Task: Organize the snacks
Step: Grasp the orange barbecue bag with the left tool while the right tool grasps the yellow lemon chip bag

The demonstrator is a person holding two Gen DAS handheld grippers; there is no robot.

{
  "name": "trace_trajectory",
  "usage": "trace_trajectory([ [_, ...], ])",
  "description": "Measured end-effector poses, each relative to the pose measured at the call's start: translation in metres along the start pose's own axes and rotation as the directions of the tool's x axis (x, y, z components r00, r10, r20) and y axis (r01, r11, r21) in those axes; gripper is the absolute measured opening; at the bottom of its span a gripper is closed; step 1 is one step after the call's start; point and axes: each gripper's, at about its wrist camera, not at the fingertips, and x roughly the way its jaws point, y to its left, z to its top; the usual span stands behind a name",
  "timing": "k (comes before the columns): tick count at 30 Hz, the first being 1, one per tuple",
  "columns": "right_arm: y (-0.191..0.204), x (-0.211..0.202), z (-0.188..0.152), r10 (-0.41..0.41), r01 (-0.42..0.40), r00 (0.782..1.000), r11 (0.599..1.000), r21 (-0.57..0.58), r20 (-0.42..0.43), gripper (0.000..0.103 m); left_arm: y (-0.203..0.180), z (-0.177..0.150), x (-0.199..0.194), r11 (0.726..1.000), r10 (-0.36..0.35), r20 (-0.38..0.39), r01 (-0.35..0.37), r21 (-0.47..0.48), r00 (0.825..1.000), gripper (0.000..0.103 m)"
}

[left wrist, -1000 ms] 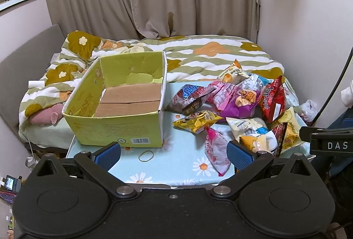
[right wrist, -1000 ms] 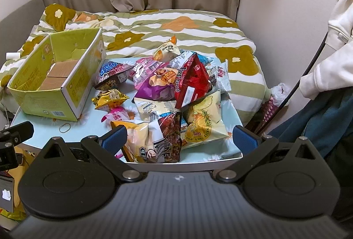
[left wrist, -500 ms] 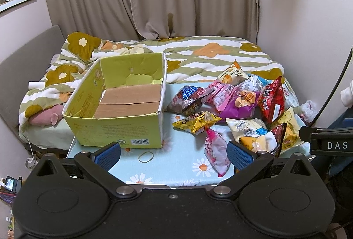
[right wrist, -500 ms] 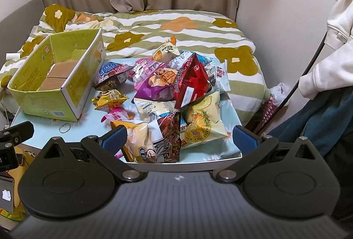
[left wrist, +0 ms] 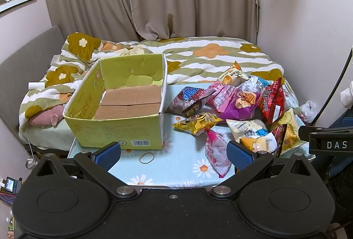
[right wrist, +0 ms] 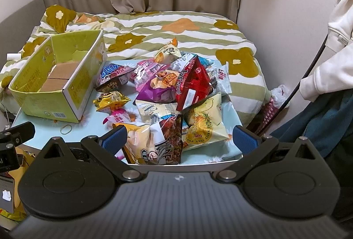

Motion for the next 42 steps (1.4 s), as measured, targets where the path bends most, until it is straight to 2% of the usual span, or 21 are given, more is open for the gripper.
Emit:
trace_trajectory([
  [5, -0.001, -0.001, 0.000, 0.001, -0.001, 1.000, 1.000, 0.005, -0.005, 0.103, 0.001, 0.004, 0.002, 0.999, -0.037, -0.011, 0.037, -0.002, 0.999, 0.103],
  [10, -0.012, -0.002, 0.002, 0.002, 0.000, 1.000, 0.999, 0.054, -0.025, 0.103, -0.004, 0.012, 0.010, 0.991, -0.127, -0.024, 0.128, 0.031, 0.992, 0.103],
  [15, -0.032, 0.009, 0.000, -0.011, 0.013, 1.000, 0.994, 0.113, -0.022, 0.103, -0.027, 0.007, 0.035, 0.961, -0.253, -0.052, 0.257, 0.101, 0.966, 0.103],
  [19, -0.052, 0.023, 0.003, -0.050, 0.052, 0.999, 0.993, 0.110, -0.021, 0.103, -0.056, 0.000, 0.059, 0.936, -0.320, -0.078, 0.328, 0.126, 0.944, 0.103],
  [24, -0.079, 0.051, 0.008, -0.029, 0.031, 0.999, 0.993, 0.110, -0.026, 0.103, -0.090, -0.007, 0.089, 0.933, -0.315, -0.115, 0.329, 0.142, 0.942, 0.103],
  [29, -0.097, 0.090, 0.009, 0.031, -0.024, 0.998, 0.994, 0.103, -0.064, 0.103, -0.118, -0.014, 0.122, 0.945, -0.261, -0.121, 0.279, 0.171, 0.958, 0.103],
  [33, -0.106, 0.116, 0.009, 0.079, -0.069, 0.993, 0.992, 0.109, -0.088, 0.103, -0.131, -0.021, 0.142, 0.951, -0.230, -0.137, 0.252, 0.178, 0.964, 0.103],
  [38, -0.109, 0.145, 0.007, 0.155, -0.143, 0.981, 0.984, 0.103, -0.120, 0.103, -0.142, -0.028, 0.162, 0.955, -0.217, -0.171, 0.246, 0.169, 0.961, 0.103],
  [42, -0.105, 0.164, 0.008, 0.181, -0.169, 0.973, 0.982, 0.088, -0.143, 0.103, -0.147, -0.033, 0.175, 0.958, -0.213, -0.193, 0.244, 0.151, 0.958, 0.103],
])
